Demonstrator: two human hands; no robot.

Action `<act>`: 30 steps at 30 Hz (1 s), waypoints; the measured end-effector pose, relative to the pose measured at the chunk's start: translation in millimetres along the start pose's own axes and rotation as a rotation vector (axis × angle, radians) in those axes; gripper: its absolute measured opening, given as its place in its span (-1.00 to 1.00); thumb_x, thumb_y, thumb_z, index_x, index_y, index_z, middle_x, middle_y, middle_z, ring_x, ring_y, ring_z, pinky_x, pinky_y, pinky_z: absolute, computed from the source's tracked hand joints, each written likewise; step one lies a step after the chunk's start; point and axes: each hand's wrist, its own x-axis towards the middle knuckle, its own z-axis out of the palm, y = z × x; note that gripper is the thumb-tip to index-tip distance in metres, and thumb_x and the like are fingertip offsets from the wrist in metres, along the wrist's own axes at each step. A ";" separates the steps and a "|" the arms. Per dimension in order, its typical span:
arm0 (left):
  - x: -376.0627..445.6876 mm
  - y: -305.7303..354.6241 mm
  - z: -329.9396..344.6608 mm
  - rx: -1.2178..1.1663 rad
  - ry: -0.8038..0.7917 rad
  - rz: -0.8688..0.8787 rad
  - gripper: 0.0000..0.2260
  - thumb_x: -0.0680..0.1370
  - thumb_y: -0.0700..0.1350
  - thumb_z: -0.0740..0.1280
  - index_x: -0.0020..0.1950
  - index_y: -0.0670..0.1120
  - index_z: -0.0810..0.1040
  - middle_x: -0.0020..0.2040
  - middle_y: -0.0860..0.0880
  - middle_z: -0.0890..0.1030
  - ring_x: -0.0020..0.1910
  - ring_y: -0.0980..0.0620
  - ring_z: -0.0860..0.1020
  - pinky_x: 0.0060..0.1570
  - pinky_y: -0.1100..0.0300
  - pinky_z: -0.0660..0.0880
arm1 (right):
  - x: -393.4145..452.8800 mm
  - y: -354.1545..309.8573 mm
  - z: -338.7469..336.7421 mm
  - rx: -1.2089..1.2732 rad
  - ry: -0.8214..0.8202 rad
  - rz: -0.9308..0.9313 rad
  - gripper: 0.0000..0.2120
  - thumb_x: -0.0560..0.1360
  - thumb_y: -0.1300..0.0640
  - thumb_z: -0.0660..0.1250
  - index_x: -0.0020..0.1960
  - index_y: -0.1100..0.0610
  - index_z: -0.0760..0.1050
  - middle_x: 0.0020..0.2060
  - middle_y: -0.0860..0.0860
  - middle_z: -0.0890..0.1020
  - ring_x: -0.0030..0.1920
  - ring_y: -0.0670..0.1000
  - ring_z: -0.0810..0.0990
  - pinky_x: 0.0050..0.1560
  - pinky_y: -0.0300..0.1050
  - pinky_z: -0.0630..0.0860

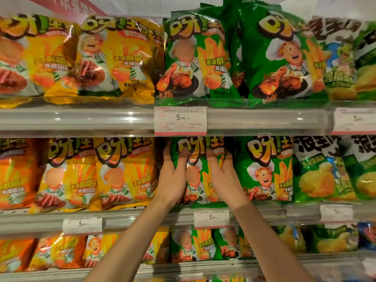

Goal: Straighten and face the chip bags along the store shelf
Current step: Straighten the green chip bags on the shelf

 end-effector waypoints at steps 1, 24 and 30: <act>-0.2 0.2 3.1 0.011 0.005 0.000 -0.42 0.65 0.22 0.12 0.62 0.11 0.04 0.24 0.16 0.39 0.30 0.13 0.36 0.25 0.23 0.24 | 0.0 0.9 -0.7 0.008 0.010 0.005 -0.29 0.60 -0.30 0.14 0.61 0.00 0.03 0.49 -0.01 0.35 0.47 0.06 0.33 0.32 -0.15 0.24; 4.2 -9.5 -9.0 0.555 -0.088 0.348 -0.60 0.71 0.07 0.01 0.50 0.03 0.38 0.65 -0.01 0.06 0.62 -0.02 -0.05 0.55 -0.06 0.11 | -0.6 10.7 -17.0 -0.909 0.000 -0.566 -0.54 0.69 -0.04 -0.02 0.51 0.13 0.27 0.52 0.21 0.30 0.51 0.29 0.26 0.48 0.22 0.28; -19.9 -8.6 -7.6 0.763 0.066 0.581 -0.50 0.67 0.14 0.12 0.60 0.06 0.20 0.62 -0.13 0.07 0.60 -0.12 0.07 0.50 -0.06 0.17 | -28.4 20.8 -57.6 -0.744 0.378 -0.762 -0.52 0.64 0.03 0.21 0.48 0.27 0.37 0.48 0.19 0.38 0.53 0.16 0.28 0.54 0.11 0.20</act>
